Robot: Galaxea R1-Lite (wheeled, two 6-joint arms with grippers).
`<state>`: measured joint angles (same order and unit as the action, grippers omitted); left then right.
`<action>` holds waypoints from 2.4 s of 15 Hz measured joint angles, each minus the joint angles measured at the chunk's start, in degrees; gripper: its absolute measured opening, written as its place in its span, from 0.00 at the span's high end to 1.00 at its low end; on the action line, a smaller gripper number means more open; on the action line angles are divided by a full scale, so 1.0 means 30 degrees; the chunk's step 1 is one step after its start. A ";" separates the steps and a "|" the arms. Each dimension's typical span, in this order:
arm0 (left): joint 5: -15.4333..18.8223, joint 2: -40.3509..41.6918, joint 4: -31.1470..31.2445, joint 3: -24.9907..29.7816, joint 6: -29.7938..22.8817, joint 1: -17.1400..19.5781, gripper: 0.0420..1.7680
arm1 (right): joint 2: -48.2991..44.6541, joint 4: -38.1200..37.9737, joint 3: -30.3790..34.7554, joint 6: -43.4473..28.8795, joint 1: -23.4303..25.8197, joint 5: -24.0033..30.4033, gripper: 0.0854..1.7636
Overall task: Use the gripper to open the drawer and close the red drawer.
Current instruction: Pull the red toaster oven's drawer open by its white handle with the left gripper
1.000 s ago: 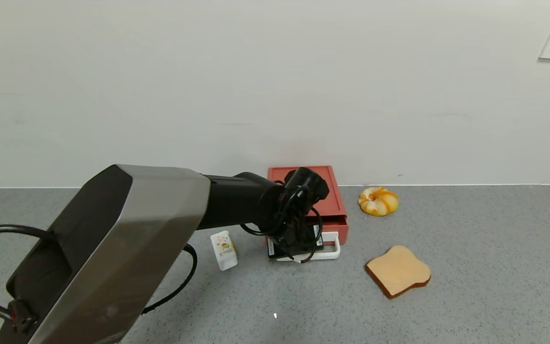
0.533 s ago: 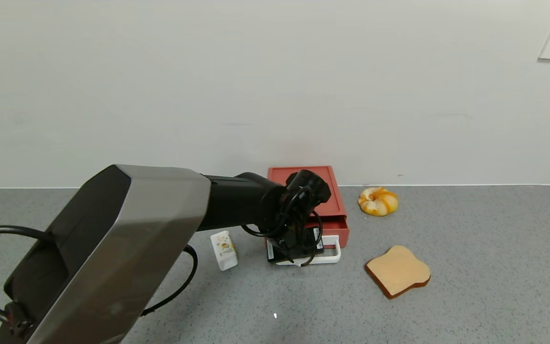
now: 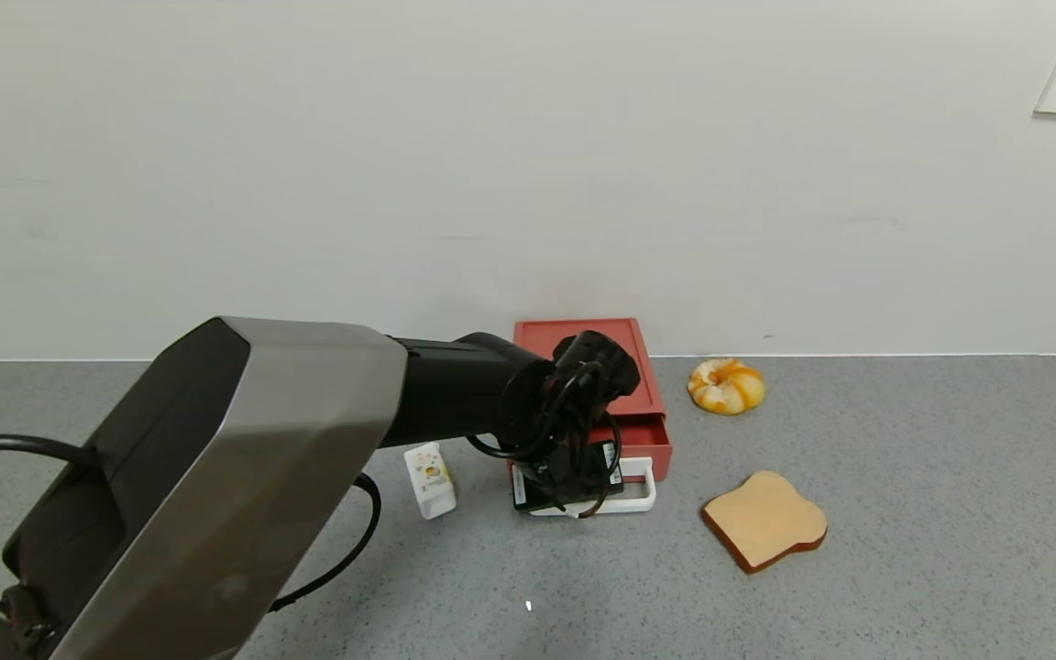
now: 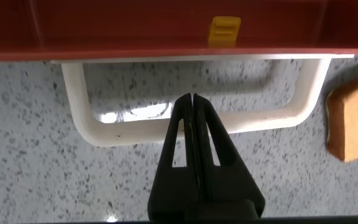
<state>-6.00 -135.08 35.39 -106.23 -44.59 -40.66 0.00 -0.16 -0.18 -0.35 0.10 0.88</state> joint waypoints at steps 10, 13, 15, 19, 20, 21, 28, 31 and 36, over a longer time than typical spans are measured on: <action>-0.0037 0.0037 0.0833 -0.0045 -0.0122 -0.0284 0.96 | 0.0000 0.0000 0.0000 0.0000 0.0000 0.0008 0.04; -0.0004 0.0008 0.1036 0.0016 -0.0475 -0.0605 0.96 | 0.0000 -0.0008 0.0000 0.0008 0.0000 0.0008 0.04; -0.0037 -0.0012 0.1065 -0.0008 -0.0504 -0.0731 0.96 | 0.0000 -0.0008 0.0000 0.0000 0.0000 0.0008 0.04; -0.0004 0.0008 0.1690 -0.0020 -0.0801 -0.0947 0.96 | 0.0000 0.0000 0.0000 0.0008 0.0000 0.0008 0.04; 0.0033 0.0016 0.1902 -0.0008 -0.0809 -0.0971 0.96 | 0.0000 0.0000 0.0000 0.0000 0.0000 -0.0008 0.04; 0.0024 0.0024 0.1995 -0.0008 -0.0817 -0.1000 0.96 | 0.0000 0.0000 0.0000 0.0008 0.0000 0.0016 0.04; 0.0045 0.0073 0.2820 0.0085 -0.1349 -0.1313 0.96 | 0.0000 0.0000 0.0000 0.0008 0.0000 0.0000 0.04; -0.0012 0.0102 0.2930 0.0073 -0.1390 -0.1406 0.96 | 0.0000 0.0000 0.0000 0.0008 0.0000 0.0000 0.04; 0.0037 0.0211 0.3352 0.0130 -0.1946 -0.1918 0.96 | 0.0000 -0.0016 0.0000 0.0008 0.0000 0.0008 0.04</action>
<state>-5.89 -134.45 45.45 -105.84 -50.43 -46.41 0.00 -0.21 -0.18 -0.33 0.10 0.90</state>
